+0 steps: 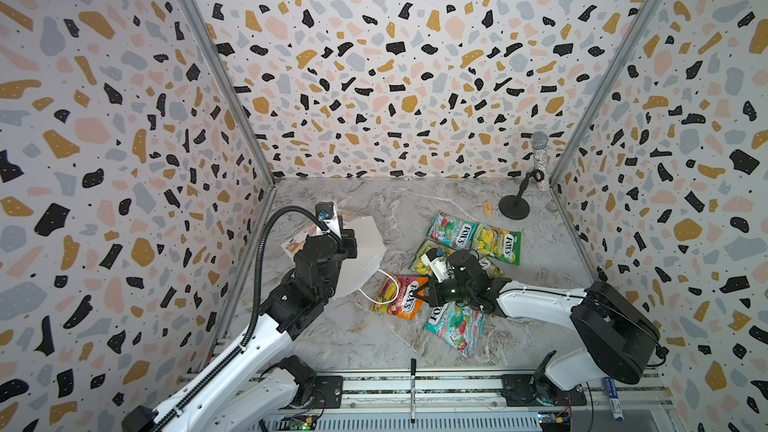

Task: Take the snacks out of the paper bag
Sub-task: 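Carry the orange packet nearer the robot and lower it onto the table, then open the right gripper to release the orange packet beside the others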

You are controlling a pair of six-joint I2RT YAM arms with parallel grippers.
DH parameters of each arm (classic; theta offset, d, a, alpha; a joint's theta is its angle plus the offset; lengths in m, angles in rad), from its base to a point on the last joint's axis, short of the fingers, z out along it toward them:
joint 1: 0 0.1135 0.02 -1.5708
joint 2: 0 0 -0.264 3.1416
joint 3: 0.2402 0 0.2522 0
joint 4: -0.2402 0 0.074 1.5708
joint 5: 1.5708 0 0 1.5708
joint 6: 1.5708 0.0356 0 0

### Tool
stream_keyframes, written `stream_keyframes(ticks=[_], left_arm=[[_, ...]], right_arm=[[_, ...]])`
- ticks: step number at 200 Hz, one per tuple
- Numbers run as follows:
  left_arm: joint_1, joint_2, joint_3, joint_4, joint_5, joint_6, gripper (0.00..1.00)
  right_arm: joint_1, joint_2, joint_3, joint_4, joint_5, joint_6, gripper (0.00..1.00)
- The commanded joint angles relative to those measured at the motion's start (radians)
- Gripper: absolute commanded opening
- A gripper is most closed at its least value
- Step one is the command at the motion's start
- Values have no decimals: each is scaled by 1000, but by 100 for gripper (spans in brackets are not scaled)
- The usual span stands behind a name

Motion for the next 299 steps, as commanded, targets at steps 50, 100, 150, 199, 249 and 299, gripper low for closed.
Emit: stream_keyframes(ticks=[50,100,150,199,249,299], left_arm=[[0,-16,-9,55,-3,13,0],[0,-16,-9,57,5,13,0],[0,-16,-9,58,11,9,0],[-1,-17,-10,65,46,8,0],[0,-20,-9,69,78,4,0],[0,-19,-7,69,97,5,0]], right_arm=[[-2,12,7,-71,79,-38,33],[-1,0,27,-161,182,-67,51],[-1,-47,36,-220,266,-73,62],[-3,-161,37,-202,225,-85,64],[16,-180,46,-40,-23,-34,61],[57,-63,98,77,-86,23,61]])
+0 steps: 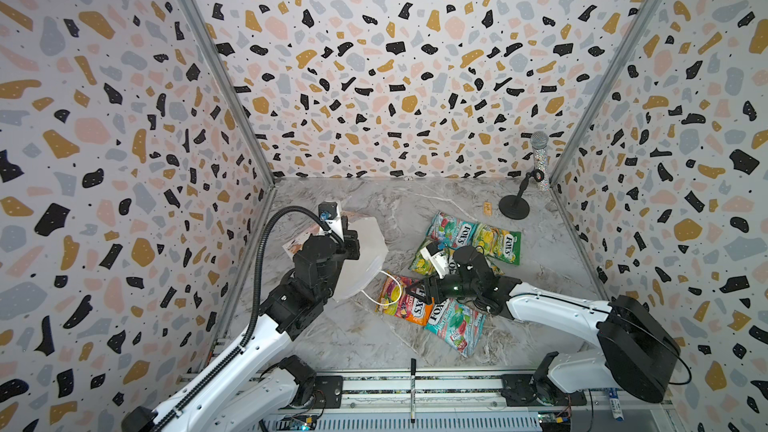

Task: Take the snacks out of the paper bag
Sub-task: 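Open the right gripper to release the orange packet beside the others, then stand the paper bag upright with the left gripper while the right gripper lifts away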

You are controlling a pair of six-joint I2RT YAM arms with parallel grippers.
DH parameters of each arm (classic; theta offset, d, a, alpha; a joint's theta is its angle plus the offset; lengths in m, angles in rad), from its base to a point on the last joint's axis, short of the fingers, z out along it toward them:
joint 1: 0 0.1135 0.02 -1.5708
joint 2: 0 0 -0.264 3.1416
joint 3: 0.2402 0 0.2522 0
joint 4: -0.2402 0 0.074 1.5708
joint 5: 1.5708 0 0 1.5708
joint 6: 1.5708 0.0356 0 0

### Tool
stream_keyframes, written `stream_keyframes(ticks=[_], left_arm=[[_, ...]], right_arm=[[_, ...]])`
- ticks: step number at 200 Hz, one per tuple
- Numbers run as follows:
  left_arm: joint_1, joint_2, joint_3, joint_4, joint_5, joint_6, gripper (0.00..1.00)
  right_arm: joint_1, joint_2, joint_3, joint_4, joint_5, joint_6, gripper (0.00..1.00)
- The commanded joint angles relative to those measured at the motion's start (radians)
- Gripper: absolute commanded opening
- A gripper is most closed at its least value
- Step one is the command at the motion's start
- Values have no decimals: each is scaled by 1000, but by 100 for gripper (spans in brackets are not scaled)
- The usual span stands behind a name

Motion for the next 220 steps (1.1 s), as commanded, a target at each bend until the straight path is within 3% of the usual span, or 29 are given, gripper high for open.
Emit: stream_keyframes(ticks=[1,48,80,102,157,220], left_arm=[[0,-16,-7,64,14,5,0],[0,-17,-5,64,23,7,0],[0,-19,-5,67,32,8,0],[0,-16,-3,65,48,7,0],[0,29,18,105,131,23,0],[1,244,145,155,243,-50,0]], right_arm=[[19,40,58,92,-64,36,60],[28,154,117,132,-56,71,54],[30,160,132,135,-73,81,14],[30,117,123,107,-41,75,0],[19,-54,121,-11,86,57,0],[-83,-198,142,-121,125,74,0]])
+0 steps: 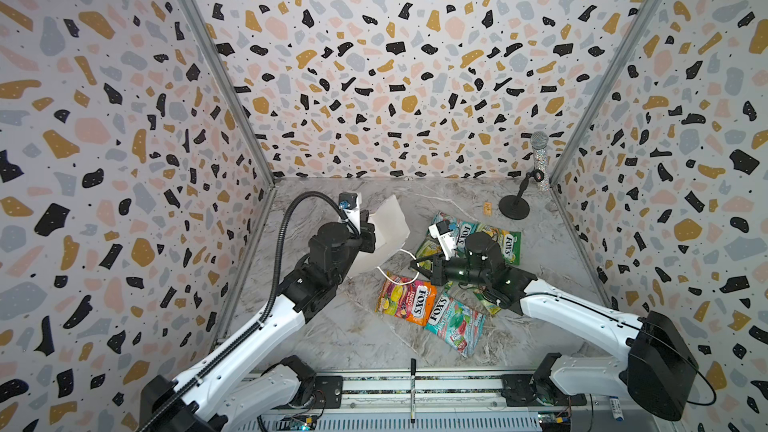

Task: Take the snacks out of the paper bag
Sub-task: 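Stand the paper bag upright with the left gripper while the right gripper lifts away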

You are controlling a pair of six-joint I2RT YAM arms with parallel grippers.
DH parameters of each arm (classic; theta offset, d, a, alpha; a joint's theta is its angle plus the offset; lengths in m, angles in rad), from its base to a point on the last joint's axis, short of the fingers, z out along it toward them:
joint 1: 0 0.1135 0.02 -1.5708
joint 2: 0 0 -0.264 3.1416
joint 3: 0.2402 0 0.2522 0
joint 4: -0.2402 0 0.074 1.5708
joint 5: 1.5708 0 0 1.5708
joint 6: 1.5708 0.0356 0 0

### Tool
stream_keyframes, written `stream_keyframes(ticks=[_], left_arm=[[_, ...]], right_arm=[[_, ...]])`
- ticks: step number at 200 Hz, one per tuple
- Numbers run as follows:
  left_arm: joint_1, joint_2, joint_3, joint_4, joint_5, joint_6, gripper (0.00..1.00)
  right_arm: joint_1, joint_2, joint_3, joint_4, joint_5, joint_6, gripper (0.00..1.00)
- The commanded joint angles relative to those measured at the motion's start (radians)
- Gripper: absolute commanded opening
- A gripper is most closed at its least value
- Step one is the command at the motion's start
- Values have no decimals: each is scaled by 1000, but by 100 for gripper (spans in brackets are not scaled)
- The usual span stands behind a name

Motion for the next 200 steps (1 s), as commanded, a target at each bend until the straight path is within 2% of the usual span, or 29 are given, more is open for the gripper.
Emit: stream_keyframes(ticks=[1,68,151,200], left_arm=[[0,64,65,79,66,-34,0],[8,256,160,132,148,-49,0],[61,381,252,145,200,-76,0],[157,466,289,175,336,-166,0]], right_arm=[[-40,-52,45,-71,32,6,0],[-176,-39,122,-157,-10,26,0],[-233,80,289,-193,-31,26,0],[-243,209,406,-193,-52,16,14]])
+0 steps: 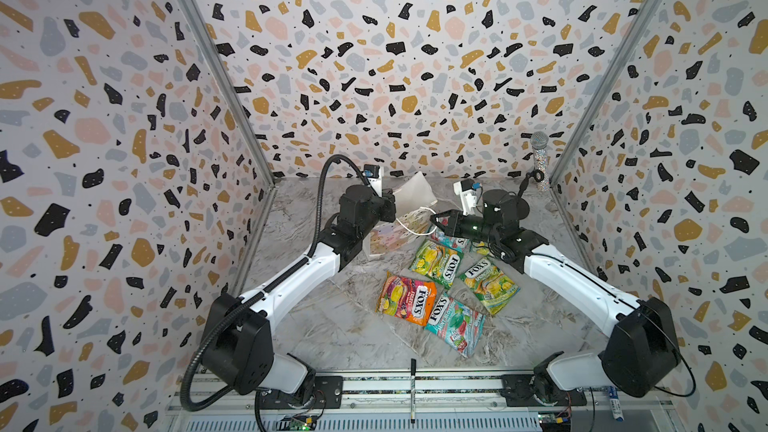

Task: Take the snacks out of the paper bag
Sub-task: 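Stand the paper bag upright with the left gripper while the right gripper lifts away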

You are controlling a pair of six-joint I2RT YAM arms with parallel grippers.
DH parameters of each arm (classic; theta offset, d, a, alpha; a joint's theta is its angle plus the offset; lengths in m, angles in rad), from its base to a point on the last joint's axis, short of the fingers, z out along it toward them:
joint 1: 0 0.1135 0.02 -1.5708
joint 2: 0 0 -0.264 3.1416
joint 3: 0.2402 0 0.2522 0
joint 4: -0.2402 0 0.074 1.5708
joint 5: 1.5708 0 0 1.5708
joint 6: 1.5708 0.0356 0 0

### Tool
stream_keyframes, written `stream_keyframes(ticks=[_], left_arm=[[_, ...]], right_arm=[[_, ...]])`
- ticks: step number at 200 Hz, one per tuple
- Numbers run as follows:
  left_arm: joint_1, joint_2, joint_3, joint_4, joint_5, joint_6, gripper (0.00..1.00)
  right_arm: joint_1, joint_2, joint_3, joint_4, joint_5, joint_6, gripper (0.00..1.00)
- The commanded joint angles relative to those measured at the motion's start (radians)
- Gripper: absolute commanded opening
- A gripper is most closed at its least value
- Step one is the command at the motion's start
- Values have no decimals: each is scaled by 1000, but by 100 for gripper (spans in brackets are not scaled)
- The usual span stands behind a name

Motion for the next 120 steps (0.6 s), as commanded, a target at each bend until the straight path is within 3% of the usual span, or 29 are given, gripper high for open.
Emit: stream_keyframes(ticks=[1,12,29,54,76,120], left_arm=[[40,37,47,44,91,-64,0],[51,55,69,44,116,-74,0],[63,72,99,38,125,-78,11],[79,91,134,21,136,-70,15],[89,108,173,-10,140,-56,38],[97,116,244,-72,104,-9,67]], right_arm=[[-5,34,86,-14,-19,-11,14],[-7,64,127,-26,-20,-18,15],[-11,108,190,-43,-25,-27,21],[-21,170,278,-62,-41,-34,25],[-32,217,346,-78,-45,-32,33],[-42,268,437,-105,-30,-33,56]])
